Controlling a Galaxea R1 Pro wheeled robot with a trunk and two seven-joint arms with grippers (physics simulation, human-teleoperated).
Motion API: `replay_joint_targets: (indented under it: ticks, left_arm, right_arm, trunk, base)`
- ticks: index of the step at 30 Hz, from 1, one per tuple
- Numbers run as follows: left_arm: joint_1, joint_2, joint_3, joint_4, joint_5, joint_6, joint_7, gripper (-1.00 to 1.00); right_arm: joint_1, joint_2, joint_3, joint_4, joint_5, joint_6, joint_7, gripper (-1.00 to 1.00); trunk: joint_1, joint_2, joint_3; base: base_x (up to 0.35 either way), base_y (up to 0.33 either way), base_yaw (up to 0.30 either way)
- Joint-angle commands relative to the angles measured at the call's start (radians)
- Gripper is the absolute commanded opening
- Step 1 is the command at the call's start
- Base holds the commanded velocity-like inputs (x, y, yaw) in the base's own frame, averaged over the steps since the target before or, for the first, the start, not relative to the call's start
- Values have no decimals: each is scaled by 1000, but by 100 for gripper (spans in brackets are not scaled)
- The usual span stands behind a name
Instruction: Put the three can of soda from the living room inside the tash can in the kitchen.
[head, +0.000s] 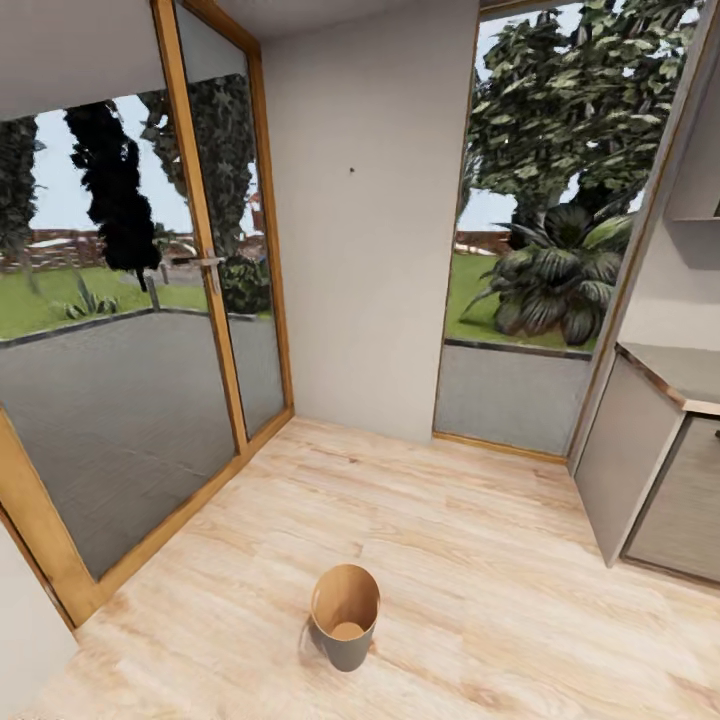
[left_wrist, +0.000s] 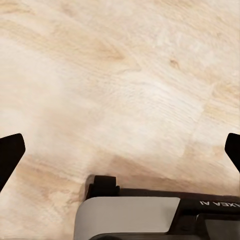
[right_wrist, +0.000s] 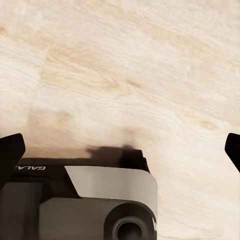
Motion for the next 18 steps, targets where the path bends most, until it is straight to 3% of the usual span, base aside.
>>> replay_joint_targets:
  ticks: [1, 7, 18]
  left_arm:
    - [0, 0, 0, 0, 0, 1, 0, 100]
    - [0, -1, 0, 10, -2, 0, 0, 100]
    - [0, -1, -7, 63, -5, 0, 0, 100]
  right_arm:
    - [0, 0, 0, 0, 0, 0, 0, 100]
    - [0, 0, 0, 0, 0, -1, 0, 100]
    - [0, 0, 0, 0, 0, -2, 0, 100]
  trunk:
    - [0, 0, 0]
    - [0, 0, 0]
    - [0, 0, 0]
  base:
    - [0, 0, 42]
    - [74, 0, 11]
    - [306, 0, 1]
